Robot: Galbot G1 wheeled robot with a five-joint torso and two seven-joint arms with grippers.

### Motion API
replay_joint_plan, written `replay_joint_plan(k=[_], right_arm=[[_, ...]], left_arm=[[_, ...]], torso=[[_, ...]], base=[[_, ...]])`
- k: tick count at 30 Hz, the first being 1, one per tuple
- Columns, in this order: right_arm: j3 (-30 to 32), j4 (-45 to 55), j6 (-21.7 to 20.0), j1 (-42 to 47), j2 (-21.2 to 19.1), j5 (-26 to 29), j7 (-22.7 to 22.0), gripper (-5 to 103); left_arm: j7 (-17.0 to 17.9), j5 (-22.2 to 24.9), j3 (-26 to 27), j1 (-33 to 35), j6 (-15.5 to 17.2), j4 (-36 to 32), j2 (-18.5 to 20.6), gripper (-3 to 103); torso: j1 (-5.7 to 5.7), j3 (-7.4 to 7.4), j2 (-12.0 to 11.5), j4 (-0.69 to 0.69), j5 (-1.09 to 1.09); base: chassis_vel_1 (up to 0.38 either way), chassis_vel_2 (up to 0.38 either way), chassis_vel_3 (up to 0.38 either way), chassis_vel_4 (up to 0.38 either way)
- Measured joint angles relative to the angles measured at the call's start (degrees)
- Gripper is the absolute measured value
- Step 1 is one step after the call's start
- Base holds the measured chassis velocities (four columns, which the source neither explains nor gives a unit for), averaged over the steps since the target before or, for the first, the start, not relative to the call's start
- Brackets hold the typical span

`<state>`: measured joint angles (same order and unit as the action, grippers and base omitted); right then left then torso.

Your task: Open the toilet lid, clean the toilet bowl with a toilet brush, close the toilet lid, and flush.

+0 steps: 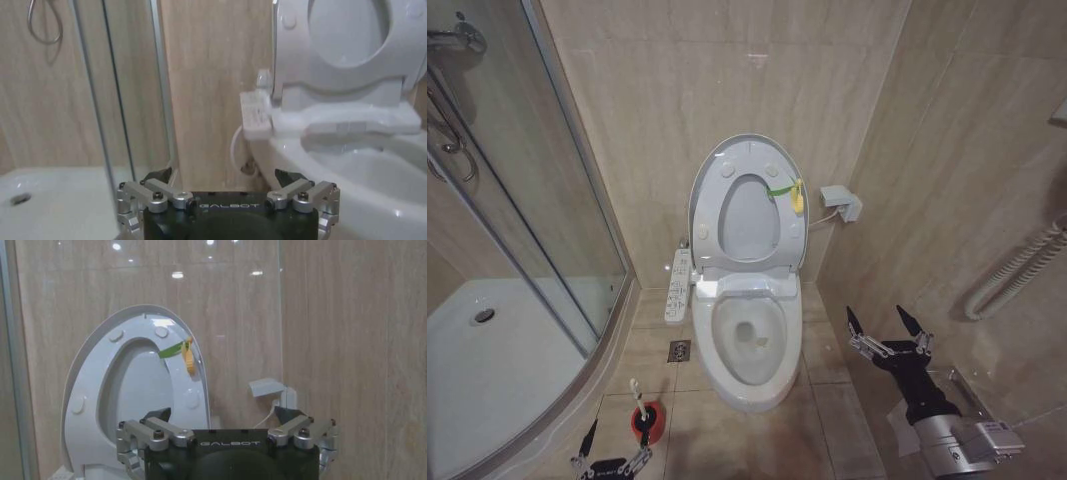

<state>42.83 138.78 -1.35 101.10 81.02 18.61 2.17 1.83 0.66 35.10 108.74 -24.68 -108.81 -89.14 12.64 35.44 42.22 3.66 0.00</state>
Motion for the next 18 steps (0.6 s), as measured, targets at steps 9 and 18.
replay_joint_plan(k=[9, 18], right_arm=[[0.0, 0.0, 0.0, 0.0, 0.0, 0.0, 0.0, 100], [0.0, 0.0, 0.0, 0.0, 0.0, 0.0, 0.0, 100]], left_arm=[[-0.8, 2.2, 2.8, -3.0, -5.2, 10.8, 1.8, 100], [-3.8, 7.3, 4.4, -10.2, -6.1, 19.8, 5.0, 100]], torso=[[0.00, 0.00, 0.0, 0.00, 0.00], [0.00, 0.00, 0.0, 0.00, 0.00]], base=[[0.000, 0.000, 0.000, 0.000], [0.000, 0.000, 0.000, 0.000]])
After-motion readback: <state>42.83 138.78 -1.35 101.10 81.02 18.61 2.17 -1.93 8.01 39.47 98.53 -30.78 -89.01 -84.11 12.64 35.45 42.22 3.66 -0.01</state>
